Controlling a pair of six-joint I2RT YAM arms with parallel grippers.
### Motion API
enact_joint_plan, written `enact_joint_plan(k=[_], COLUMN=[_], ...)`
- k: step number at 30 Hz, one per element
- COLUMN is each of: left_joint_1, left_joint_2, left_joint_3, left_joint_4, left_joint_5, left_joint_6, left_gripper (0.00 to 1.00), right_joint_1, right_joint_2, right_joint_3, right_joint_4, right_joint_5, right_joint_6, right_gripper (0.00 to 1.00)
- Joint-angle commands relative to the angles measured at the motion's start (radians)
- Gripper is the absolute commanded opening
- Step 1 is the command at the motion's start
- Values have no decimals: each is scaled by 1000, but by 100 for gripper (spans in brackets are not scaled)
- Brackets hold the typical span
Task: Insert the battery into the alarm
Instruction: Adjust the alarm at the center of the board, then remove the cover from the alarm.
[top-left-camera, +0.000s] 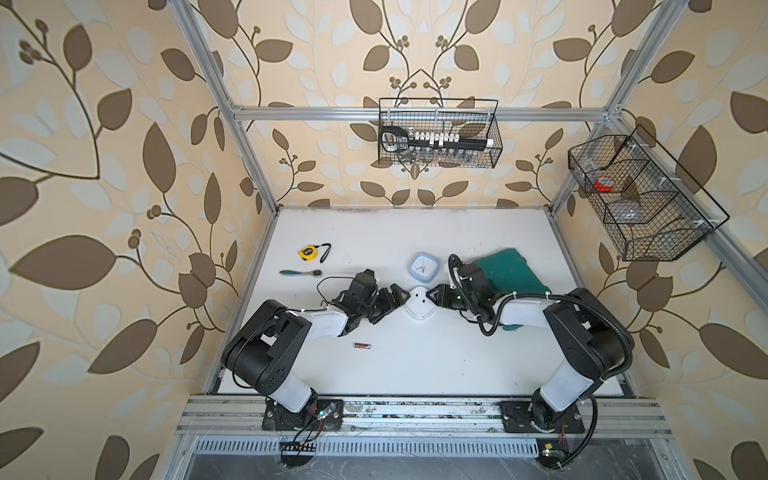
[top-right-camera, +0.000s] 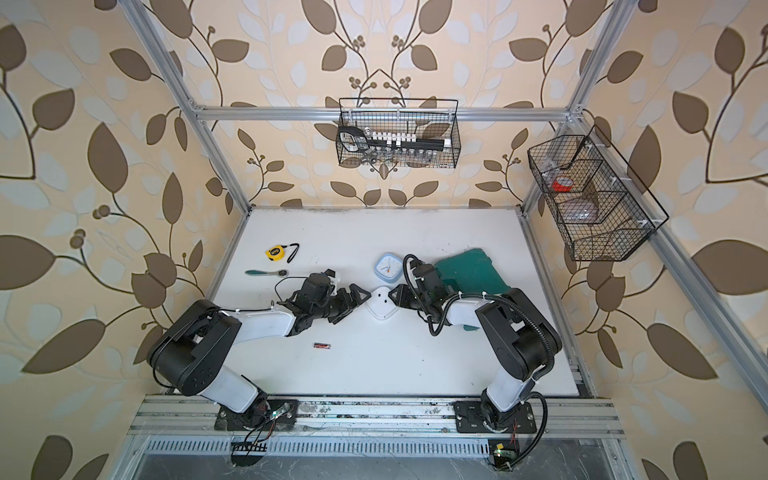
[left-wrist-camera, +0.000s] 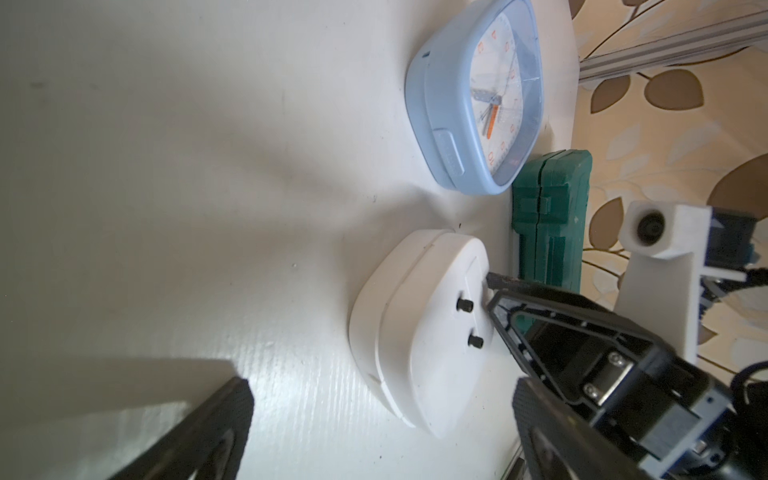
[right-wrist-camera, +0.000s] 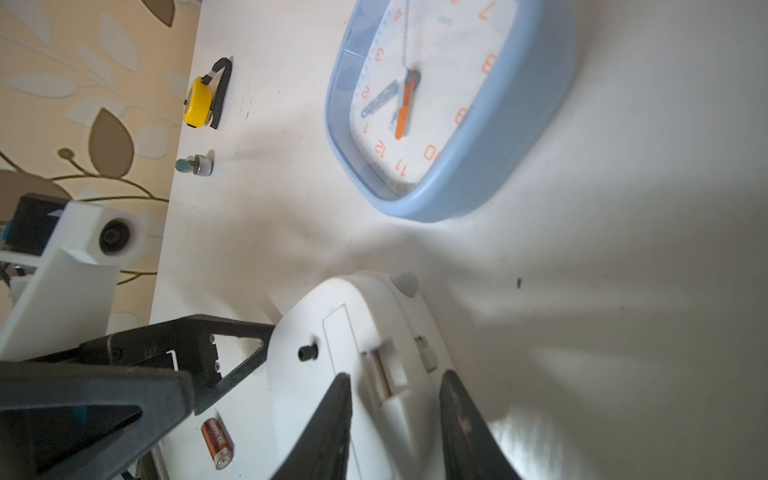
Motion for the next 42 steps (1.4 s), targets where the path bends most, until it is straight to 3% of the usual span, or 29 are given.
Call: enact_joint_plan(k=[1,11,17,19,21,27,36,40,42], left_joint_1=[-7,-10,-17,-20,-22,-33,-33,-32,-32], left_joint_2=[13,34,63,67,79,131,212,221,207], left_joint_3=[20,35,47,47,56,83,191,215,205], left_joint_4=[-9,-30,-19,-23,-34,-38,-103,-126,-141], left_joint_5=[9,36,73,74,85,117,109,113,105], left_joint_6=[-1,-7,-35,-37,-37,-42,3,19,39], left_gripper=[99,99,99,97,95,84,61,60,67], right_joint_1=[12,154,185,166,131,50,37,30,31], right_joint_2=[-35,-146,-201,-206,-204,-205,-220,-234,-239], right_joint_3=[-54,-160,-159,-152,-142,-143,-127,-102,-77], right_joint_4=[29,62,41,25,14,16,-54,-110,-173], right_joint_5=[39,215,290,282,244,158,187,190,201], right_joint_6=[119,371,331,301,270,202,139,115,106], right_gripper=[29,25,32,37,50,63,56,51,49])
